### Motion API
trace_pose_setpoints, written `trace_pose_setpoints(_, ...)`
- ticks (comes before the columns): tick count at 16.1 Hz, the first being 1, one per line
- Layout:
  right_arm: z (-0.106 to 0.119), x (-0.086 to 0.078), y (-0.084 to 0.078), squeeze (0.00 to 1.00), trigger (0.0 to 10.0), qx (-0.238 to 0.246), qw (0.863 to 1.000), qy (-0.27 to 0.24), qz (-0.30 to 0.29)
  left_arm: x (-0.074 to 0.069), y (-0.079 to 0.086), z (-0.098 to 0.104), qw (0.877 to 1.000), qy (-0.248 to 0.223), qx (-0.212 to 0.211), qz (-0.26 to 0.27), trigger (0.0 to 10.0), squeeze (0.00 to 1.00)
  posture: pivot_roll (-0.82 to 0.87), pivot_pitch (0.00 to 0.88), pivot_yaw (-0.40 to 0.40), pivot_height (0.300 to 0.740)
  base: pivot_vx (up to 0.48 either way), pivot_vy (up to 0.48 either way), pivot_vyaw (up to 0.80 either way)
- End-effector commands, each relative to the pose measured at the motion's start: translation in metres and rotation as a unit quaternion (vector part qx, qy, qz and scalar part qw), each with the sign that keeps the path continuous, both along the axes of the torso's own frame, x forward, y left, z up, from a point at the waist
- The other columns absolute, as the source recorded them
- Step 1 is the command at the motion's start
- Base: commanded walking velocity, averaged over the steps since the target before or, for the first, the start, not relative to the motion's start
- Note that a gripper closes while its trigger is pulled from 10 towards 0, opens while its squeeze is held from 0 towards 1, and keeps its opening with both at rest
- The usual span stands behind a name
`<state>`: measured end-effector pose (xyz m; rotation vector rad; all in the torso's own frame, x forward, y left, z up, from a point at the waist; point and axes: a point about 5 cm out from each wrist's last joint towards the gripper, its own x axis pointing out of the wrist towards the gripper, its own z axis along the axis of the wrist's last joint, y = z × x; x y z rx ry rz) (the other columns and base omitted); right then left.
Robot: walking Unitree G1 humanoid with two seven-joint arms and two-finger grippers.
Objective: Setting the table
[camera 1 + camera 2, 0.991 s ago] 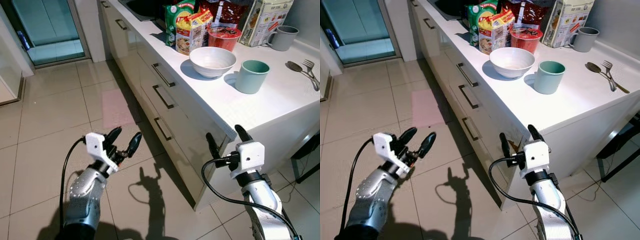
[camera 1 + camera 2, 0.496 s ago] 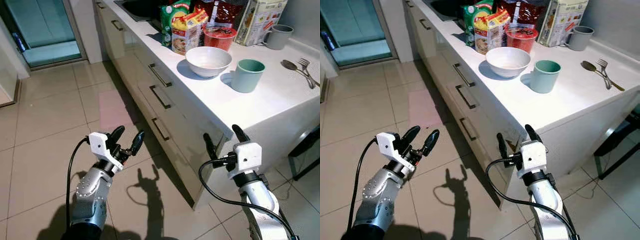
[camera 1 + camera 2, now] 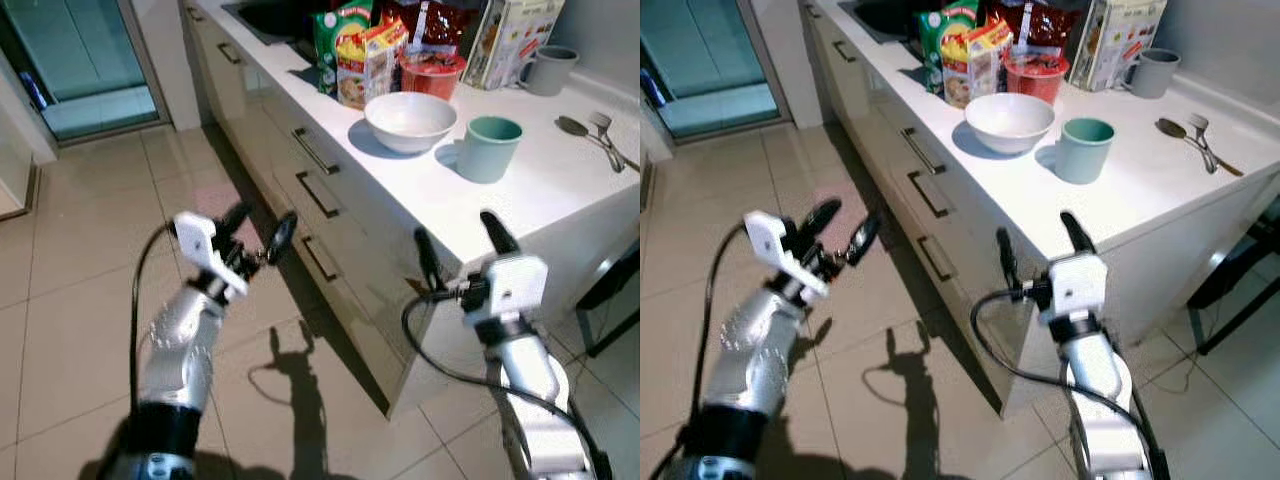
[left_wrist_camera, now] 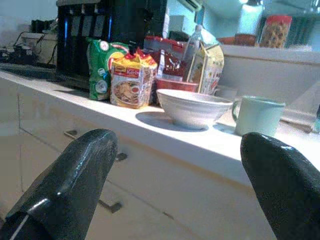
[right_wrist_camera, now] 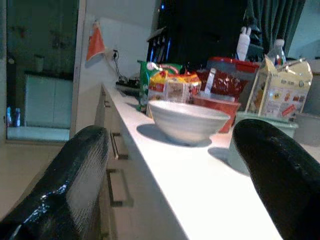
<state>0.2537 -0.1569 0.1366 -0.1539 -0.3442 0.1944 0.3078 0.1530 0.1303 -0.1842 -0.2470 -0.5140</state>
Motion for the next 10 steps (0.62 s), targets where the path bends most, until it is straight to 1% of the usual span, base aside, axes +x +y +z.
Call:
trace_pose_setpoints(1, -0.006, 0.001, -0.002, 0.0, 10.0, 0.002, 1.0, 0.018, -0.003, -0.002, -0.001, -0.006, 1.0, 0.015, 0.013, -0.007, 10.0, 0.0, -0.06, 0.0, 0.066, 0.74, 0.0, 0.0, 0.0)
trace_pose_setpoints(2, -0.01, -0.001, -0.001, 0.0, 10.0, 0.0, 1.0, 0.025, 0.0, -0.003, 0.0, -0.009, 1.0, 0.022, 0.019, -0.009, 10.0, 0.0, -0.06, 0.0, 0.064, 0.74, 0.0, 0.0, 0.0)
trace_pose_setpoints(3, -0.015, -0.004, -0.002, 0.0, 10.0, 0.003, 0.999, 0.043, -0.002, -0.007, 0.002, -0.013, 0.999, 0.031, 0.039, -0.014, 10.0, 0.0, -0.05, 0.0, 0.065, 0.74, 0.0, 0.0, 0.0)
trace_pose_setpoints(4, -0.017, -0.005, -0.003, 0.0, 10.0, 0.004, 0.999, 0.049, -0.004, -0.007, 0.003, -0.014, 0.998, 0.04, 0.042, -0.018, 10.0, 0.0, -0.05, 0.0, 0.065, 0.74, 0.0, 0.0, 0.0)
trace_pose_setpoints(6, -0.023, -0.006, -0.004, 0.0, 10.0, 0.003, 0.998, 0.062, -0.008, -0.009, 0.009, -0.019, 0.993, 0.079, 0.077, -0.036, 10.0, 0.0, -0.05, 0.0, 0.074, 0.74, 0.0, 0.0, 0.0)
trace_pose_setpoints(7, -0.026, -0.007, -0.005, 0.0, 10.0, 0.005, 0.998, 0.069, -0.01, -0.009, 0.014, -0.018, 0.992, 0.082, 0.082, -0.043, 10.0, 0.0, -0.05, 0.0, 0.081, 0.74, 0.0, 0.0, 0.0)
trace_pose_setpoints(8, -0.028, -0.008, -0.01, 0.0, 10.0, 0.006, 0.997, 0.078, -0.015, -0.008, 0.022, -0.016, 0.991, 0.078, 0.096, -0.046, 10.0, 0.0, -0.05, 0.0, 0.086, 0.74, 0.0, 0.0, 0.0)
trace_pose_setpoints(10, -0.038, -0.015, -0.023, 0.0, 10.0, -0.007, 0.994, 0.111, -0.026, -0.006, 0.033, -0.012, 0.989, 0.07, 0.119, -0.042, 10.0, 0.0, -0.05, 0.0, 0.097, 0.74, 0.0, 0.0, 0.0)
